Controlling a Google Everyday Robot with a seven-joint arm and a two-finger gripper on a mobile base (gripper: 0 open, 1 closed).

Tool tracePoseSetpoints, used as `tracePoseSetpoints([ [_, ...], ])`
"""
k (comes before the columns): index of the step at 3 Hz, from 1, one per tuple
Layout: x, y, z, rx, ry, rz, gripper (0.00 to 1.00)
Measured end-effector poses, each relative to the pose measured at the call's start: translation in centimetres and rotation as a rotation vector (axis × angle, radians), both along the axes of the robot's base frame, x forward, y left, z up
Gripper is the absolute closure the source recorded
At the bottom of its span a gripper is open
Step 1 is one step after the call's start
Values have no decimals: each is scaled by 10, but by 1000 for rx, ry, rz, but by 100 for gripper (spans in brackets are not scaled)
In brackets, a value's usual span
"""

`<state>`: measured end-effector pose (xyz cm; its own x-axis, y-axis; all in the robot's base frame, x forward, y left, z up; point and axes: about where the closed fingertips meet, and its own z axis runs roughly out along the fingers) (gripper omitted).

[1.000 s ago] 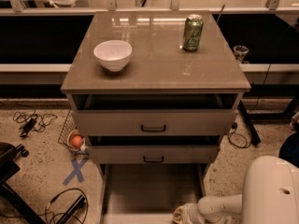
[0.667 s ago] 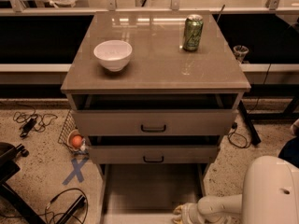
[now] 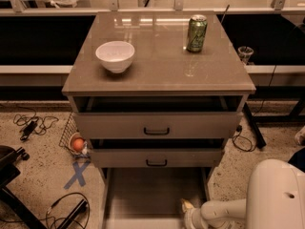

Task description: Open bottom drawer

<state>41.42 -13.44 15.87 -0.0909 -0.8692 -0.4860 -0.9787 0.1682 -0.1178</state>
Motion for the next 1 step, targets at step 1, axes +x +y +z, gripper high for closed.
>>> tracePoseSetpoints([
  [1,0,0,0,0,0,0,0],
])
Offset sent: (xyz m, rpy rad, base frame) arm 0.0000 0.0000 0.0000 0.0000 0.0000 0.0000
